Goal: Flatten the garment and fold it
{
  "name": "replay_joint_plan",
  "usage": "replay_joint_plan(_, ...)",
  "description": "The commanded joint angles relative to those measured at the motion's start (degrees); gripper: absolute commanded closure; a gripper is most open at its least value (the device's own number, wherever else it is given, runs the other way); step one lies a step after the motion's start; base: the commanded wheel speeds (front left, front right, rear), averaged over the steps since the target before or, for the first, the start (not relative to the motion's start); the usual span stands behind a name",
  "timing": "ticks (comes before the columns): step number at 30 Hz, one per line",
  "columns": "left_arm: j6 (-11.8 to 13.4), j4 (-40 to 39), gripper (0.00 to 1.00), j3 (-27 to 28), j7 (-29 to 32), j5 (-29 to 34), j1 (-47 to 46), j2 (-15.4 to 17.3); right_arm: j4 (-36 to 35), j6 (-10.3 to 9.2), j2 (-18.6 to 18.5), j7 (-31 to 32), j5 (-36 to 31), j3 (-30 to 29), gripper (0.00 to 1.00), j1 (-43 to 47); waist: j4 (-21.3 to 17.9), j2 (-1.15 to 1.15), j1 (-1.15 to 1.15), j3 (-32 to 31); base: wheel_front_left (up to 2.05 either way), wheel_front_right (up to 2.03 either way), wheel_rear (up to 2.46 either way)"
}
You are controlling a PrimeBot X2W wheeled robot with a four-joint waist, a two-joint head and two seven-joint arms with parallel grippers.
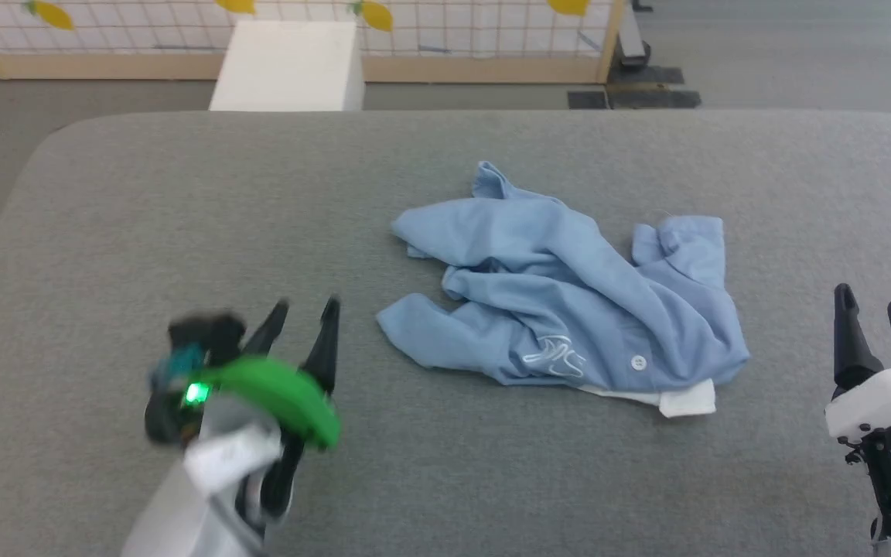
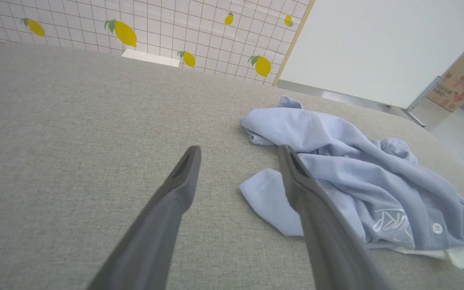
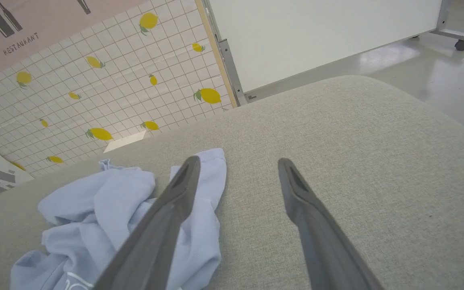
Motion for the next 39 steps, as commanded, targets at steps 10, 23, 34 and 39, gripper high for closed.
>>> replay_joint_plan(10,2.92,14.08,0.00,-7.14,32.31,0.65,-20.56,0.72,0.49,-0.08,0.02,-1.04,1.60,1.99,0.00,-1.80,-7.36,0.00,0.00,8.06,0.00,0.00,0.00)
replay_joint_plan(23,1.45,19.93,0.00,-14.06,45.67,3.08,-23.87,1.09,2.70,-0.08,0.03,-3.98,2.30,2.14,0.00,-2.92,-8.79,0.00,0.00,12.34,0.00,0.00,0.00)
replay_joint_plan(34,-0.18,19.02,1.00,-11.87,41.28,-0.73,-23.57,-1.44,4.02,-0.08,0.03,-4.43,-0.33,1.20,0.00,-2.81,-4.25,0.00,0.00,9.34,0.00,0.00,0.00)
replay_joint_plan(39,1.82,16.06,1.00,-4.88,34.09,-5.31,-23.88,-2.04,4.24,-0.08,0.03,-3.51,-1.54,1.13,0.00,-2.02,-0.99,0.00,0.00,5.86,0.00,0.00,0.00)
